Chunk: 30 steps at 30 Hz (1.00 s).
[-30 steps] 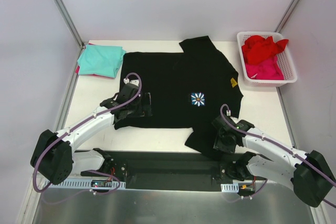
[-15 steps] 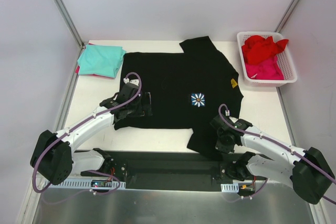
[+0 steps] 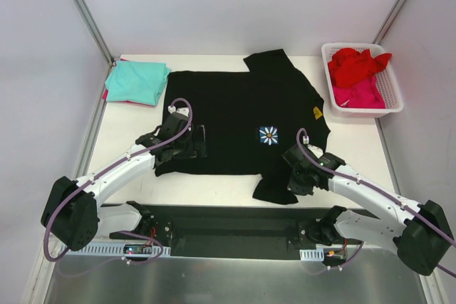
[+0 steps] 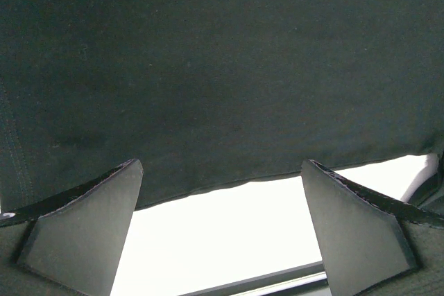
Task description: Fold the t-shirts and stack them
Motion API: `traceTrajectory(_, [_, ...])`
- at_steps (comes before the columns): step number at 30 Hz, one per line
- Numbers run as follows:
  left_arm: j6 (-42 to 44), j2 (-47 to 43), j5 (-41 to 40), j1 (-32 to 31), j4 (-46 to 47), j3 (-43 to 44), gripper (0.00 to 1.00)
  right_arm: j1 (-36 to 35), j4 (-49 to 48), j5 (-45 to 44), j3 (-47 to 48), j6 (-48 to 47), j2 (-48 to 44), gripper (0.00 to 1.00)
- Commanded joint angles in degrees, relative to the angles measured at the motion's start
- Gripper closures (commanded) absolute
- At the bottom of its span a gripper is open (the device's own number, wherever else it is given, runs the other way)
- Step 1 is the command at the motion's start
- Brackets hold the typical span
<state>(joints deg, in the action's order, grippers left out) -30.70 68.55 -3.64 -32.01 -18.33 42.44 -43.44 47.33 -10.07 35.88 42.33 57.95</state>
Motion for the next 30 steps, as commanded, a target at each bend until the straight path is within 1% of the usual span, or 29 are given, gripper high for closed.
traceTrajectory(1, [-0.77, -0.70, -0.23, -0.95, -0.48, 2.21, 0.01, -0.24, 0.31, -2.42, 3.05, -1.54, 3.90, 0.99])
traceTrajectory(4, [-0.77, -1.14, -0.32, -0.95, -0.48, 2.13, 0.01, -0.24, -1.89, -2.67, 3.32, -2.42, 6.55, 0.99])
traceTrajectory(5, [-0.68, -1.49, -0.40, -0.95, -0.57, 1.86, 0.01, -0.24, -2.76, -2.85, 3.23, -3.03, 8.12, 0.97])
traceTrajectory(6, [-0.68, -1.67, -0.49, -0.95, -0.57, 1.86, 0.01, -0.15, -3.12, -3.12, 3.49, -3.56, 9.01, 0.86])
traceTrajectory(8, [-0.68, -1.84, -0.67, -0.95, -0.83, 1.78, 0.01, -0.33, -3.12, -4.17, 4.46, -4.09, 10.42, 0.76])
traceTrajectory(9, [-0.59, -2.02, -0.67, -1.04, -0.92, 1.69, 0.01, -0.33, -3.12, -4.35, 4.81, -4.62, 10.60, 0.68])
traceTrajectory(11, [-0.59, -2.11, -0.76, -0.95, -1.01, 1.77, 0.01, -0.42, -1.99, -4.88, 6.22, -4.80, 10.69, 0.66])
traceTrajectory(12, [-0.59, -2.11, -0.76, -0.95, -1.01, 1.77, 0.01, -0.33, -1.46, -4.96, 6.66, -5.14, 10.51, 0.63])
traceTrajectory(18, [-0.85, -2.20, -0.58, -1.04, -1.01, 1.77, 0.01, -0.42, 3.29, -5.76, 8.24, -4.88, 6.92, 0.59])
traceTrajectory(25, [-1.03, -2.20, -0.49, -1.12, -1.01, 1.60, 0.01, -1.29, 8.38, -6.28, 7.10, -3.83, 2.09, 0.59])
traceTrajectory(30, [-1.12, -1.67, -0.49, -1.13, -0.92, 1.77, 0.01, -2.70, 9.88, -5.49, 6.49, -2.34, 1.20, 0.59])
